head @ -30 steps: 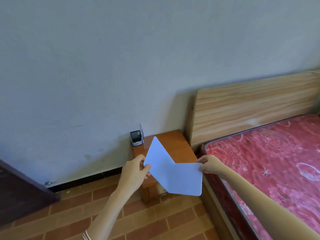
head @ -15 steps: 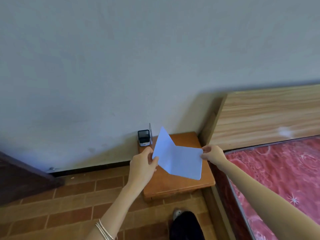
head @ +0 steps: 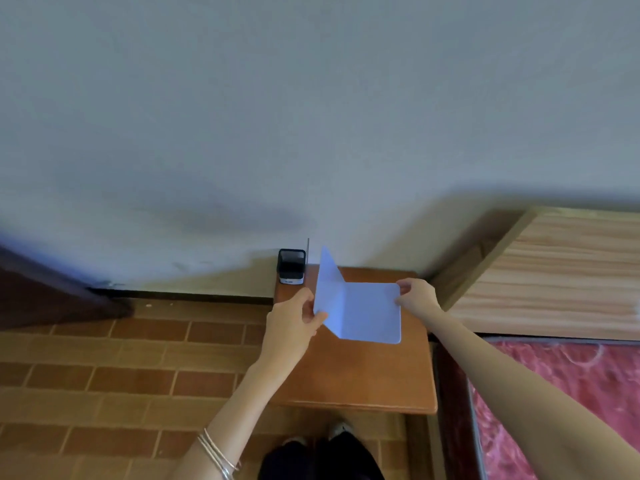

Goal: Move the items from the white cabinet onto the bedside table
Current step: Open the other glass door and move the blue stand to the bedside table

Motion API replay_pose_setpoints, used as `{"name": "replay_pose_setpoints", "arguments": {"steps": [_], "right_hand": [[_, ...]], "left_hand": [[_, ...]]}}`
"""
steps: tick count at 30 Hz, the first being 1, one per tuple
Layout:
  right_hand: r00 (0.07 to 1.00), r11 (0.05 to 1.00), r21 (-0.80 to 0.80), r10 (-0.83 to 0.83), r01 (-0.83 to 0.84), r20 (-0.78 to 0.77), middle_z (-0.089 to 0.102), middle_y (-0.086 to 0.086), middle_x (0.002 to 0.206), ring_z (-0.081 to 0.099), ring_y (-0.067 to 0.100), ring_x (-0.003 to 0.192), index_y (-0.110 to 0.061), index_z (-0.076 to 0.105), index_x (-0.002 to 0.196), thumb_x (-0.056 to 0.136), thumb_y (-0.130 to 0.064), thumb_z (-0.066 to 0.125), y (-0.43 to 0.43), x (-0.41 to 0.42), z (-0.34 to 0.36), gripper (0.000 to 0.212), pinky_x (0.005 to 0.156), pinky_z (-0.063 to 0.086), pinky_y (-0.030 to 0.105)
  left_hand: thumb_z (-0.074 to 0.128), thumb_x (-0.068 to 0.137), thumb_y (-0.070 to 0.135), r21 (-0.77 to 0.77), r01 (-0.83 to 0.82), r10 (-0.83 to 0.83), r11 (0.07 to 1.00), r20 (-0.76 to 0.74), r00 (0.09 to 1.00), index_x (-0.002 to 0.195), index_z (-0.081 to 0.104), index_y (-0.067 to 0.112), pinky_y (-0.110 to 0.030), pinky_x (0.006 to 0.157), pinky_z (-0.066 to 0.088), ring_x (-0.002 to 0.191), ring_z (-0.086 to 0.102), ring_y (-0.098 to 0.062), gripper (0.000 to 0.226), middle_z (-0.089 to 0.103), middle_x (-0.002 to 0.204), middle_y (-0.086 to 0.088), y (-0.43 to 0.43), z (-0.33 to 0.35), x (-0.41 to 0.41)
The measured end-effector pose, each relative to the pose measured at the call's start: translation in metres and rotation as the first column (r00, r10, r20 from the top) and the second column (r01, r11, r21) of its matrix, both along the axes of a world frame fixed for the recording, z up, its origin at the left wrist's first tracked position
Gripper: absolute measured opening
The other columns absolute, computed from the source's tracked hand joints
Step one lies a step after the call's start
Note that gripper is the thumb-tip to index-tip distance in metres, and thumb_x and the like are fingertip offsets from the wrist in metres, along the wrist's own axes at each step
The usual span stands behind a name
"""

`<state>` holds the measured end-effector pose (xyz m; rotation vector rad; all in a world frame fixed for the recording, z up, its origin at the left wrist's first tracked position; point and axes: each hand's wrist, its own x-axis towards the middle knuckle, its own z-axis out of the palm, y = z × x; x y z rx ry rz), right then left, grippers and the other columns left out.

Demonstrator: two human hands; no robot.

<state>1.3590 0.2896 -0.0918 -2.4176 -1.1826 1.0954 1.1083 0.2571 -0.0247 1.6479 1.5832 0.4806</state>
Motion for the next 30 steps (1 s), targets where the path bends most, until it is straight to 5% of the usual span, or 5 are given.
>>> {"name": "replay_pose_setpoints", "arguments": {"steps": [8,12,19,30], "right_hand": [[0.998,0.996,0.077,0.043,-0.046,0.037,0.063,0.016,0.118,0.057,0.029,0.109,-0.003,0.06,0.119,0.078,0.006,0.052,0.053,0.0,-0.13,0.043,0.092,0.047,0.035],[1.0,0.997,0.079,0.026,-0.027,0.011,0.06,0.016,0.122,0.056,0.028,0.112,-0.005,0.055,0.125,0.079,0.004,0.053,0.069,0.002,-0.188,0.047,0.094,0.045,0.032],[0.994,0.992,0.108,-0.054,0.064,-0.097,0.062,0.012,0.12,0.058,0.022,0.104,-0.004,0.055,0.125,0.081,0.005,0.054,0.088,-0.005,-0.239,0.045,0.084,0.043,0.024],[0.97,0.984,0.176,0.064,-0.023,-0.236,0.061,0.006,0.124,0.057,0.012,0.099,-0.009,0.053,0.128,0.078,0.004,0.056,0.092,-0.012,-0.259,0.053,0.087,0.044,0.02]], "left_hand": [[0.068,0.083,0.026,0.188,0.1,-0.065,0.977,-0.184,0.981,0.087,0.061,0.014,-0.004,0.053,0.026,0.066,0.054,-0.004,0.016,0.068,0.079,0.005,0.042,-0.098,0.019],[0.068,0.082,0.028,0.184,0.139,-0.096,0.973,-0.223,0.97,0.087,0.062,0.014,-0.011,0.056,0.041,0.068,0.064,-0.012,0.016,0.07,0.079,0.001,0.053,-0.15,0.025],[0.073,0.077,0.028,0.185,0.095,-0.048,0.978,-0.245,0.968,0.093,0.067,0.011,-0.003,0.055,0.028,0.066,0.068,-0.013,0.024,0.073,0.08,-0.002,0.062,-0.202,0.022],[0.078,0.07,0.03,0.237,0.067,-0.019,0.969,-0.201,0.98,0.091,0.068,0.015,-0.013,0.058,0.045,0.068,0.068,-0.011,0.028,0.073,0.081,0.001,0.073,-0.231,0.012]]}}
